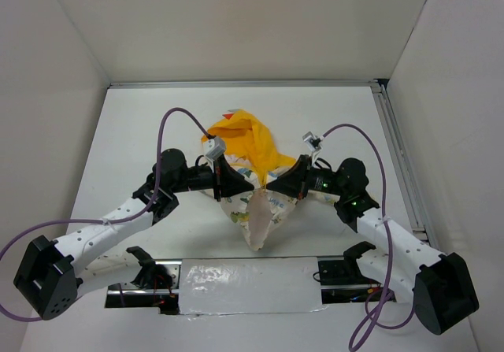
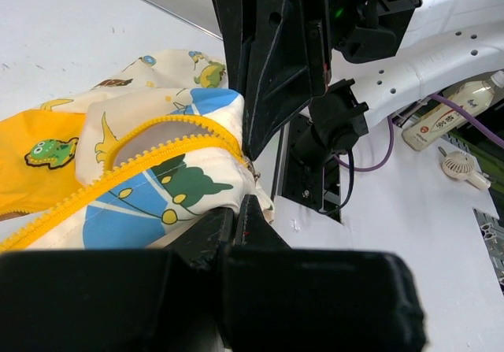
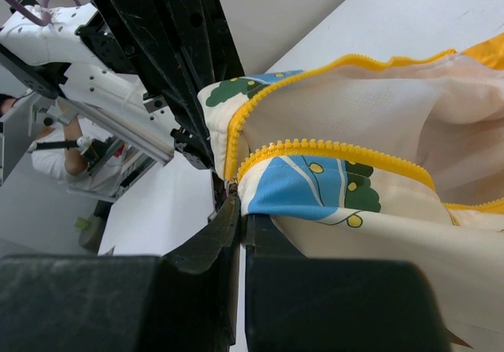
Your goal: Zip up the jacket
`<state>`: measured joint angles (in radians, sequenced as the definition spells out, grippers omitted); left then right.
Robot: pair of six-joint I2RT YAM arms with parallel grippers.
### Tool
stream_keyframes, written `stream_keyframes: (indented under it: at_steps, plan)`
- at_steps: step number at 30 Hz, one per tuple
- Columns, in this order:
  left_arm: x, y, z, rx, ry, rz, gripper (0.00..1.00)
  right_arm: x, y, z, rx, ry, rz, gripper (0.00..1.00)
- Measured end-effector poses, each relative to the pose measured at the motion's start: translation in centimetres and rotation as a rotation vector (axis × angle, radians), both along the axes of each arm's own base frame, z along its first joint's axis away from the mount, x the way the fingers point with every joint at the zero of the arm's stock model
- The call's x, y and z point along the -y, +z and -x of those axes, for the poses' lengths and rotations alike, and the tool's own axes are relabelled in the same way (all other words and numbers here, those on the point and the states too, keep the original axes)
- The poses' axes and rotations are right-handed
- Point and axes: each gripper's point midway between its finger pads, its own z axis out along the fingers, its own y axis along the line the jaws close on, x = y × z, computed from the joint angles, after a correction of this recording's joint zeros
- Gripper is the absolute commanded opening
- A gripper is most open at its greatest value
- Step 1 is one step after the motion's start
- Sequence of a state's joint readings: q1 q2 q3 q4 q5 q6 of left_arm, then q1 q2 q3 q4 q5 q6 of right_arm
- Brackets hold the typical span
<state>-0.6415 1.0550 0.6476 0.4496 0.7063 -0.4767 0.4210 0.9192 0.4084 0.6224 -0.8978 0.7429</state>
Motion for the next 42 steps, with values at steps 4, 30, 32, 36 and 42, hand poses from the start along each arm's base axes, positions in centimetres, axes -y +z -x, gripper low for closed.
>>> stream_keyframes:
  at_steps: [4, 30, 32, 36, 42]
  plan:
    - [0.0, 0.0, 0.0, -0.001, 0.002, 0.000, 0.00, 0.0, 0.4, 0.1, 0.010, 0.008, -0.003, 0.00]
    - [-0.6, 0.4, 0.0, 0.017, 0.033, 0.011, 0.00, -0.2, 0.0, 0.3, 0.000, 0.041, 0.022, 0.00]
    - [-0.5, 0.3, 0.0, 0.014, 0.030, 0.009, 0.00, -0.2, 0.0, 0.4, 0.000, 0.041, 0.022, 0.00]
    - [-0.4, -0.1, 0.0, 0.004, 0.025, 0.002, 0.00, -0.2, 0.4, 0.4, 0.001, 0.044, 0.016, 0.00]
    - [-0.4, -0.4, 0.1, 0.005, 0.018, 0.003, 0.00, -0.3, 0.8, 0.4, -0.005, 0.047, 0.007, 0.00]
